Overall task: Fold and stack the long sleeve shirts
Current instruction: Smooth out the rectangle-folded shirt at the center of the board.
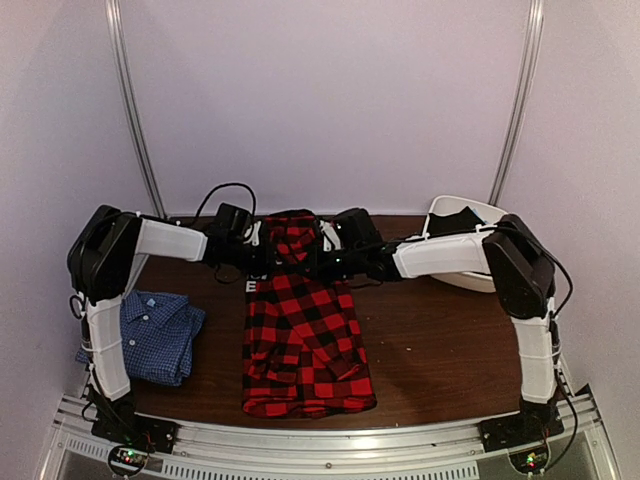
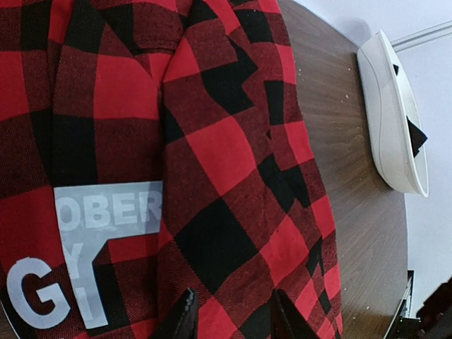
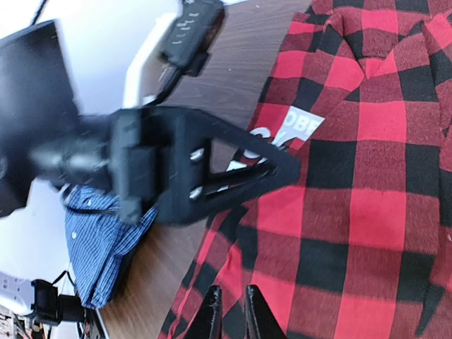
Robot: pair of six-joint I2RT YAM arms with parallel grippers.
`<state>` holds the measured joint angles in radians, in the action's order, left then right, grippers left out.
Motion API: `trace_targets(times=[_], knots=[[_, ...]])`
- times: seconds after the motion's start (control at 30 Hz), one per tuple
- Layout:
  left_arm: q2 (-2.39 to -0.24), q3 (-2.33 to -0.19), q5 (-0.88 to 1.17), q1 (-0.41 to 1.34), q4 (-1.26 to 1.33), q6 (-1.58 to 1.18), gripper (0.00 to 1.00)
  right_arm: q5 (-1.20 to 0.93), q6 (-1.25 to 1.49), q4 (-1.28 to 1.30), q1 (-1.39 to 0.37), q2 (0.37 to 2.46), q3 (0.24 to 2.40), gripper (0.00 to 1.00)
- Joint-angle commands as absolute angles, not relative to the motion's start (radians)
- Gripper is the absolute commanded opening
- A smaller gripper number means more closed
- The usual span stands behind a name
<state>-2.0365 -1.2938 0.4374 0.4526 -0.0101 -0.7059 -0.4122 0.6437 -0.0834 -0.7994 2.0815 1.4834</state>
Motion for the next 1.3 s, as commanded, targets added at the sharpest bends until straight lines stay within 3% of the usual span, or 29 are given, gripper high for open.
trace_targets(times=[0.0, 0.6, 0.87, 1.27], knots=[[-2.055, -1.283, 0.446, 0.448, 0.091, -0.719, 0.36, -0.479, 0.679, -0.118, -0.774, 2.202, 1.585, 0.13], [-2.140, -1.343, 0.343, 0.445, -0.010, -0.686, 0.32, -0.541, 0.814, -0.136, -0.652, 2.455, 1.746, 0.13], [-2.021, -1.347, 0.325, 0.445, -0.091, -0.671, 0.33, -0.543, 0.750, -0.077, -0.651, 2.361, 1.726, 0.21], [-1.658, -0.967, 0.300, 0.452, -0.136, -0.773, 0.35, -0.518, 0.670, -0.033, -0.658, 2.065, 1.464, 0.41]])
